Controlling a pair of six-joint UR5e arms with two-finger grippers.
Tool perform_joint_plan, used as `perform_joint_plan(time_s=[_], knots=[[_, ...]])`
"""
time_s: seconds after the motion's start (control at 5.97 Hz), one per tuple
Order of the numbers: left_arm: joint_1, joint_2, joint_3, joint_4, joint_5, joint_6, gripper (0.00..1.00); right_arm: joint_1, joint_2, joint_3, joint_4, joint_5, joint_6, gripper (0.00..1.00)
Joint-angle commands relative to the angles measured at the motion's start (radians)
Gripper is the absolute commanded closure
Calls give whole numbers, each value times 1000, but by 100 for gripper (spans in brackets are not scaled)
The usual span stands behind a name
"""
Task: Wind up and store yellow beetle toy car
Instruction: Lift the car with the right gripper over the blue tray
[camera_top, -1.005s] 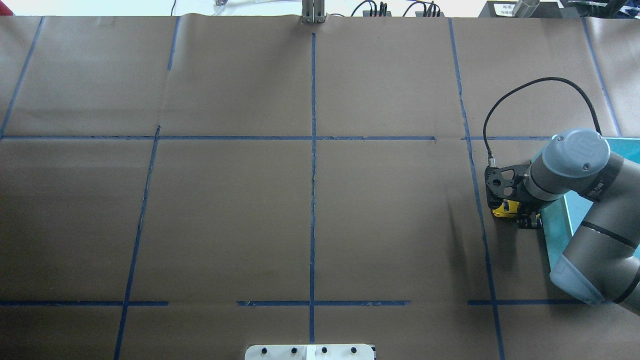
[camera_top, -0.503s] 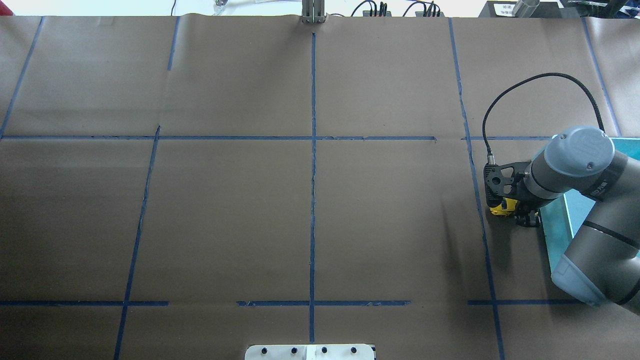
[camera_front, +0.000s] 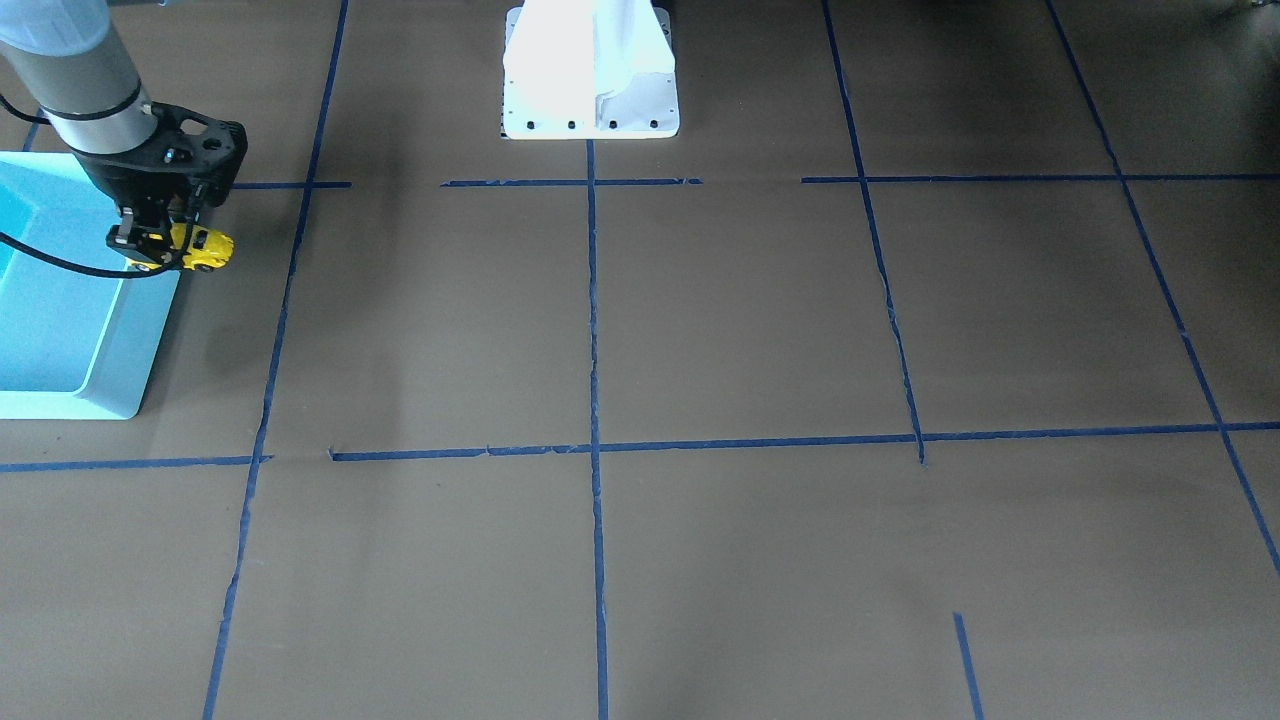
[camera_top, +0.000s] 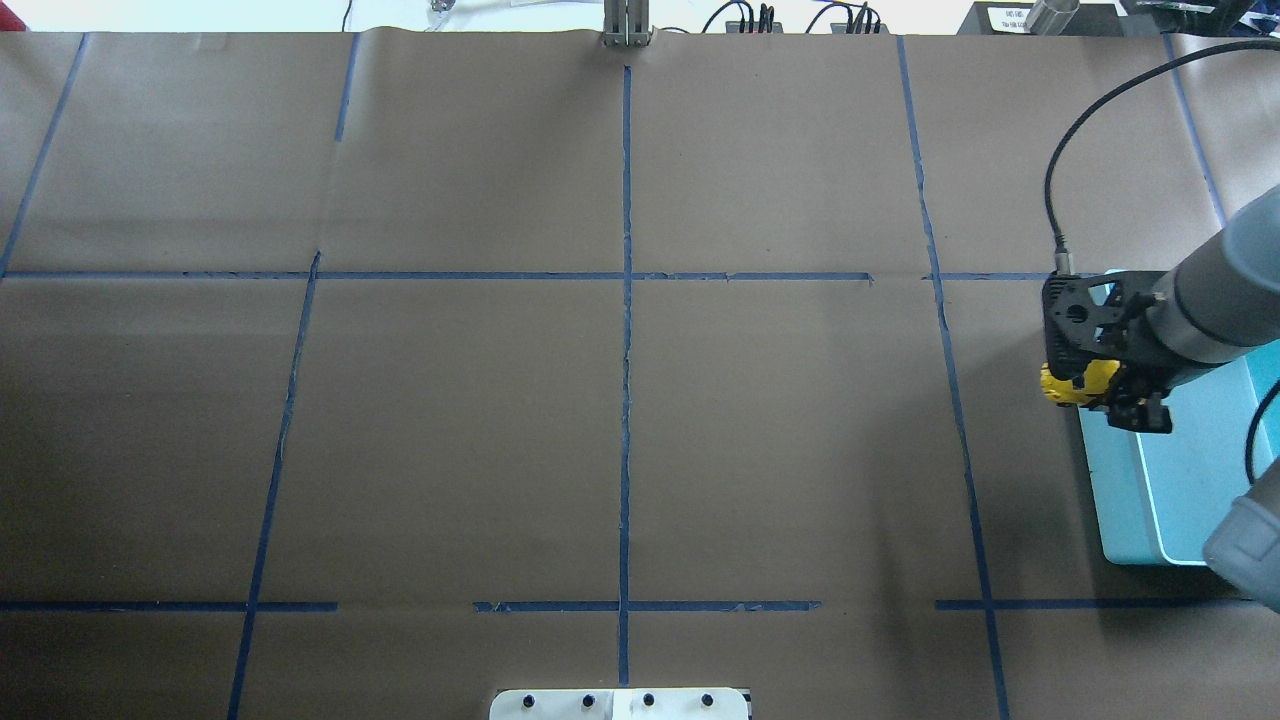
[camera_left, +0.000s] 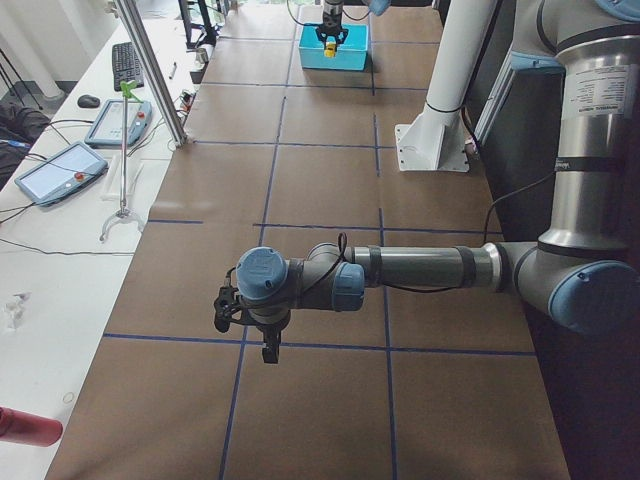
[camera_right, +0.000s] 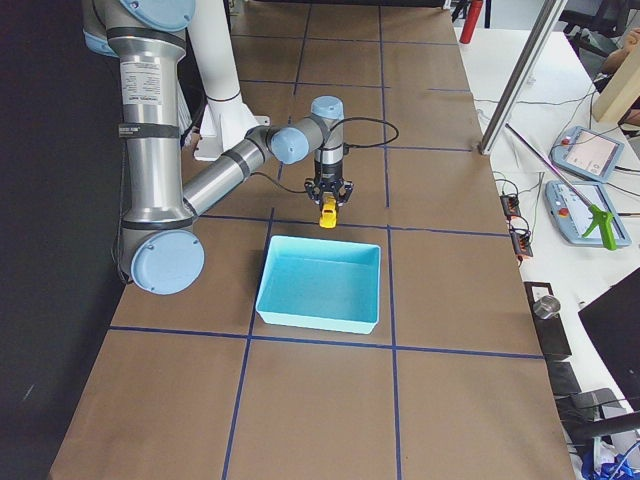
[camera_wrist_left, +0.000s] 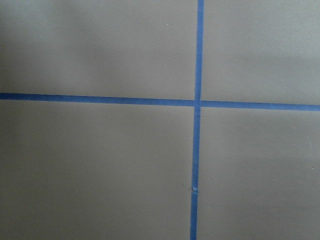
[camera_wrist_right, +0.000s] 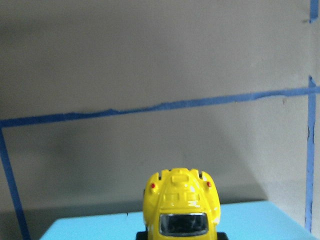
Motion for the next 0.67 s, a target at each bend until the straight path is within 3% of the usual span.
perform_joint_plan(time_s=[0.0,0.17,0.5], knots=[[3,1,1,1,0,-2,0,147,-151,27,-15,18,-301,100],[3,1,2,1,0,-2,0,166,-179,-30,-5,15,-353,100],[3,1,9,-1,0,-2,0,157,-170,-256,254,19,-260,100]])
